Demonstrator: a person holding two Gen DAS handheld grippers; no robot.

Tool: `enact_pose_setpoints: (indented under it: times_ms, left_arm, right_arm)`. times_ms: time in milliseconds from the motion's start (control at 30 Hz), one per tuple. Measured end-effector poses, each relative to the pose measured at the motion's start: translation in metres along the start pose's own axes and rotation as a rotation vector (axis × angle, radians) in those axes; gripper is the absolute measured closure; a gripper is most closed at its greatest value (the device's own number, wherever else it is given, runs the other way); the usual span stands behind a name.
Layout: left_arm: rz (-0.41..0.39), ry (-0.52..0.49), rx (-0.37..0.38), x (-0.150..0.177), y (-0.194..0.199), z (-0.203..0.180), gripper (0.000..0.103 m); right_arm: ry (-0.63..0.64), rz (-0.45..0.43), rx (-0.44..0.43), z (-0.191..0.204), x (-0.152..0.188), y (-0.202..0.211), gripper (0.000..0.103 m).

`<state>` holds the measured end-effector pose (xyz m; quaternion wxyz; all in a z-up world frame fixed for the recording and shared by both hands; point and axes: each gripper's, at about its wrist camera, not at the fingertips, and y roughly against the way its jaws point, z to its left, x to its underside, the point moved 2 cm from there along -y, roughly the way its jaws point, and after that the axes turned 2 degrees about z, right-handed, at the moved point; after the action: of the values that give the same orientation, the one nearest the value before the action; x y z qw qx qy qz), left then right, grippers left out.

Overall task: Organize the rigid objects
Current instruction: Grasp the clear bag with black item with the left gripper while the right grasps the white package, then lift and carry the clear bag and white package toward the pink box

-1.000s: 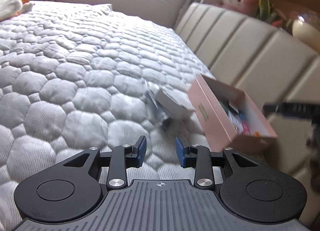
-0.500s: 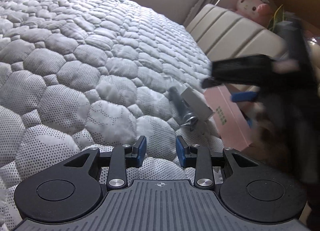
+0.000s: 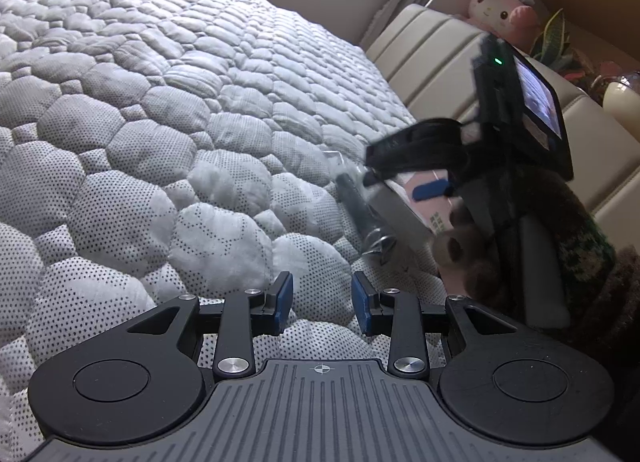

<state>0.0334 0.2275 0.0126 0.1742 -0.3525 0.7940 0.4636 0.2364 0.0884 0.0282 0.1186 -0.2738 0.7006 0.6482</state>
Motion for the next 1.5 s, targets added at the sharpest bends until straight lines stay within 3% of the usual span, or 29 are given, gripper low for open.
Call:
enact_pose_setpoints:
  times_ms: [67, 200, 300, 433, 600, 633, 667, 733, 767, 867, 1000, 1267, 1500]
  left_arm:
    - [0.0, -0.014, -0.002, 0.003, -0.002, 0.0, 0.068]
    - [0.017, -0.004, 0.001, 0.004, -0.005, 0.002, 0.068]
    - [0.009, 0.003, 0.0, 0.003, -0.002, 0.003, 0.068]
    - [0.024, 0.027, -0.015, 0.005, -0.006, 0.009, 0.068]
    - [0.015, 0.027, -0.027, 0.006, -0.005, 0.009, 0.068]
    - [0.011, 0.024, -0.028, 0.006, -0.005, 0.008, 0.068]
    - [0.008, 0.023, -0.027, 0.006, -0.005, 0.007, 0.068]
    - [0.0, 0.021, -0.022, 0.006, -0.005, 0.005, 0.068]
    - [-0.006, 0.016, -0.019, 0.006, -0.005, 0.003, 0.068]
    - [-0.009, -0.009, -0.038, 0.006, -0.007, -0.006, 0.068]
    - [-0.007, -0.087, -0.035, -0.004, -0.018, -0.035, 0.068]
    - [0.06, -0.265, -0.239, -0.037, -0.088, -0.078, 0.068]
    - [0.131, -0.293, -0.244, -0.04, -0.115, -0.081, 0.072]
  right_arm:
    - [-0.027, 0.037, -0.04, -0.006, 0.006, 0.0, 0.055]
    - [0.016, 0.036, -0.072, -0.004, 0.032, 0.015, 0.057]
    - [0.075, 0.047, -0.121, -0.001, 0.058, 0.035, 0.064]
    - [0.126, 0.081, -0.185, -0.002, 0.095, 0.056, 0.065]
    - [0.185, 0.078, -0.177, -0.012, 0.134, 0.071, 0.065]
    - [0.197, 0.055, -0.167, -0.015, 0.139, 0.078, 0.059]
    - [0.213, 0.032, -0.149, -0.019, 0.144, 0.084, 0.044]
    - [0.232, -0.014, -0.128, -0.027, 0.155, 0.094, 0.024]
    - [0.235, -0.03, -0.125, -0.032, 0.161, 0.098, 0.022]
    - [0.249, -0.044, -0.124, -0.044, 0.182, 0.104, 0.022]
    - [0.273, -0.135, -0.082, -0.061, 0.209, 0.111, 0.022]
    - [0.214, -0.23, -0.189, -0.085, 0.244, 0.119, 0.022]
    - [0.199, -0.317, -0.226, -0.102, 0.272, 0.13, 0.022]
